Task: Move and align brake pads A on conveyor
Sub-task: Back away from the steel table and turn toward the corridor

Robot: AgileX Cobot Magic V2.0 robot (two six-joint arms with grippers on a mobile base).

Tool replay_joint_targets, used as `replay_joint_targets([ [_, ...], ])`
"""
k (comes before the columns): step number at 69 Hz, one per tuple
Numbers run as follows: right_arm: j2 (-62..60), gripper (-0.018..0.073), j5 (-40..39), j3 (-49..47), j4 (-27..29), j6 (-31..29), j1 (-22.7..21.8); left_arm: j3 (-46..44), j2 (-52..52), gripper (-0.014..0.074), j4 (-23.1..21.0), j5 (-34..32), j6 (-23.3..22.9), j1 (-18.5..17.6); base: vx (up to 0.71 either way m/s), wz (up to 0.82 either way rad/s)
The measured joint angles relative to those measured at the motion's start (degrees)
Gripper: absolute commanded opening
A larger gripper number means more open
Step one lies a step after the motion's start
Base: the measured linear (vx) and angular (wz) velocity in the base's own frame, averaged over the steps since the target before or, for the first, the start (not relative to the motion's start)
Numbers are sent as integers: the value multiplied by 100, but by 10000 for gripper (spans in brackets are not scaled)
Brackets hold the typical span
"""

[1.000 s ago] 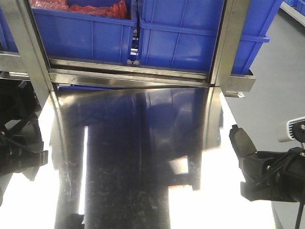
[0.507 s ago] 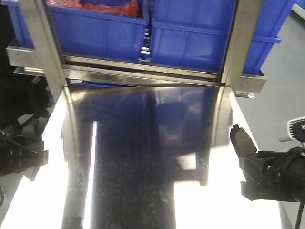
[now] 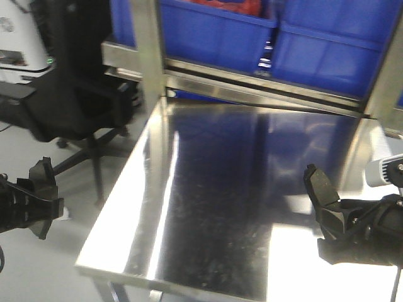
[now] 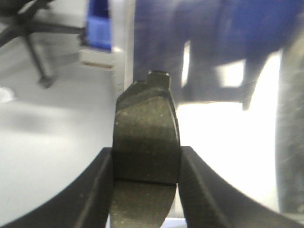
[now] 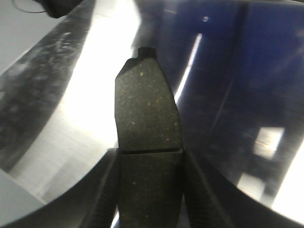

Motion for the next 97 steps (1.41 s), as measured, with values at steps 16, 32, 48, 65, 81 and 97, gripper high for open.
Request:
replay_joint_targets([
  [16,0,77,0,0,0,0,0,0,0,198,0,5,0,0,-11,51],
  [32,-4,77,0,0,0,0,0,0,0,198,0,5,0,0,-9,54],
  [48,-4,77,5,0,0,0,0,0,0,198,0,5,0,0,-6,64],
  [65,-4,77,5,0,0,0,0,0,0,198,6,11,0,0,-2,64],
  [81,-4,77,5,0,0,0,0,0,0,198,6,11,0,0,6,53],
  [97,-4,77,5,0,0,0,0,0,0,198,6,11,0,0,13,50],
])
